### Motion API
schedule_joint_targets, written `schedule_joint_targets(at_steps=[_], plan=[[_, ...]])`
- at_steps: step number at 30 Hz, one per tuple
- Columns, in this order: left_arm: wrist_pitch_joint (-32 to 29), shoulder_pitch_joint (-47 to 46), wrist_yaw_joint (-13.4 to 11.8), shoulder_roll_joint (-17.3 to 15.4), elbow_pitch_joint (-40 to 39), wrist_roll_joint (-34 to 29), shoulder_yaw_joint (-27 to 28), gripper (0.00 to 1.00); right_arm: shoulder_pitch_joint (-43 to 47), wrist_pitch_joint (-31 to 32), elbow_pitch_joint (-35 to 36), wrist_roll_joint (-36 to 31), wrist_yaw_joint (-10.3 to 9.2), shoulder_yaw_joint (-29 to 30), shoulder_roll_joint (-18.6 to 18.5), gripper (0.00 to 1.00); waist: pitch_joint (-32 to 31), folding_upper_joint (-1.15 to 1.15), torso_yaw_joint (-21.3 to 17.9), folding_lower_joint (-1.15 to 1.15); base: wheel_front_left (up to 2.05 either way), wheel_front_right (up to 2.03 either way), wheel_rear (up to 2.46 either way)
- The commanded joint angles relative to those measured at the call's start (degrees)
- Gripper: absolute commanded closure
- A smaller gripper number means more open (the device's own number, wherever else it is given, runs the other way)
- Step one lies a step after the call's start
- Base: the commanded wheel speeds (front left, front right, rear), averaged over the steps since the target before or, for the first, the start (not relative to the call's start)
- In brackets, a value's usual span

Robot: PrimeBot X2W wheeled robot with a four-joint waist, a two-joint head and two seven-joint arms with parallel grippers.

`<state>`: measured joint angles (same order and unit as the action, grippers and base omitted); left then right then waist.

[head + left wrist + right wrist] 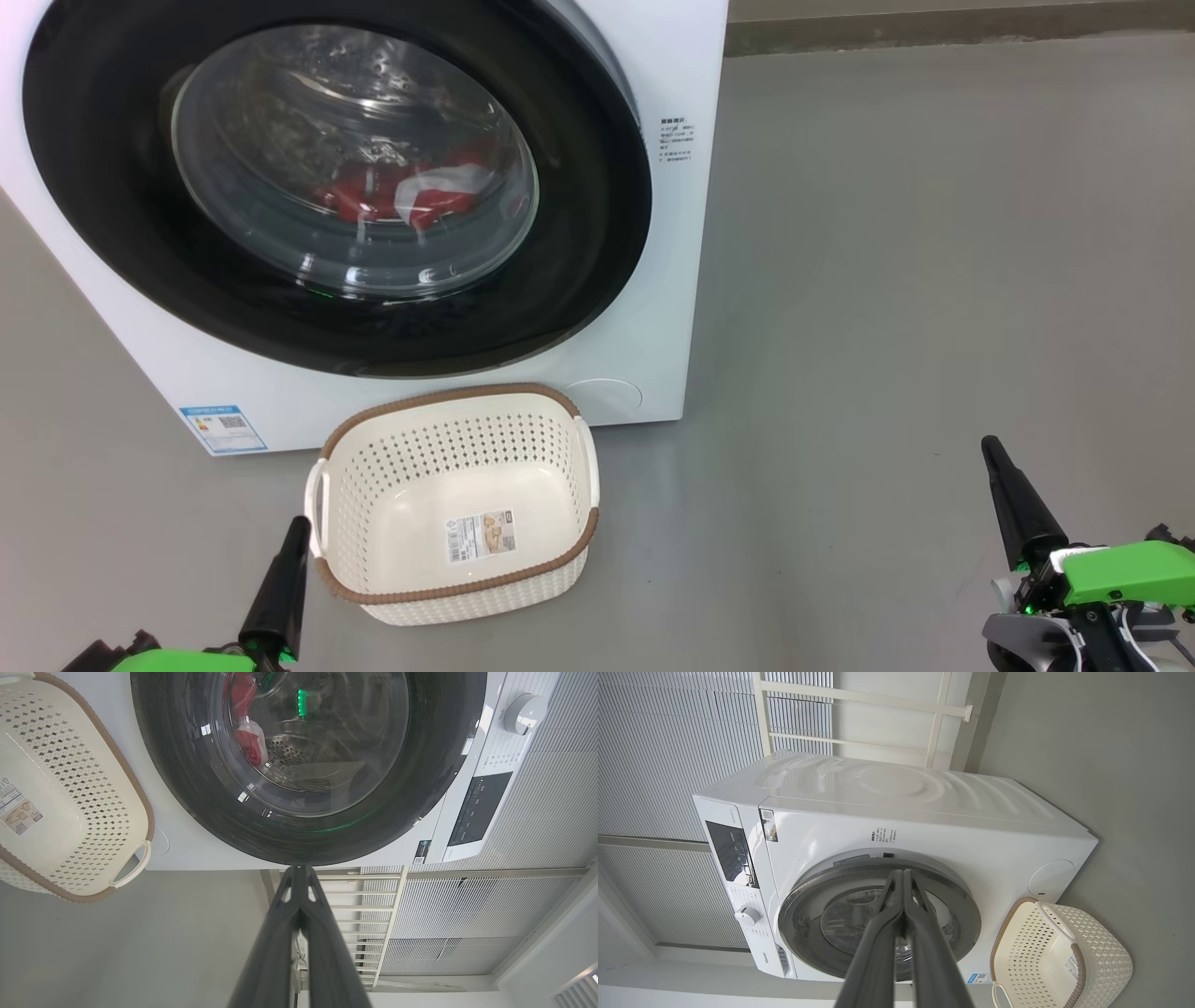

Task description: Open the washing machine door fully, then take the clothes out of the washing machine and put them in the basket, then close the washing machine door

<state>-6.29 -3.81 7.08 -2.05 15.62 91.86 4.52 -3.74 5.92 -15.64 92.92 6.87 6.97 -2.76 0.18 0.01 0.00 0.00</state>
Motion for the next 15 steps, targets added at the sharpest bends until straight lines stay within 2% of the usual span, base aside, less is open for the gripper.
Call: schedule_joint_targets(at_steps=[1,15], plan=[[-0.2,-2.4,0.4,-0.9,-1.6,0.3,2.0,1.00,-2.4,0.3,1.6,-0.5,0.62,-0.8,-0.4,1.00,0.0,-0.01,0.0,0.00,0.00,0.00,0.00],[-0.2,-2.4,0.4,-0.9,-1.6,0.3,2.0,1.00,-2.4,0.4,1.6,-0.6,0.62,-0.7,-0.3,1.00,0.0,-0.01,0.0,0.00,0.00,0.00,0.00]])
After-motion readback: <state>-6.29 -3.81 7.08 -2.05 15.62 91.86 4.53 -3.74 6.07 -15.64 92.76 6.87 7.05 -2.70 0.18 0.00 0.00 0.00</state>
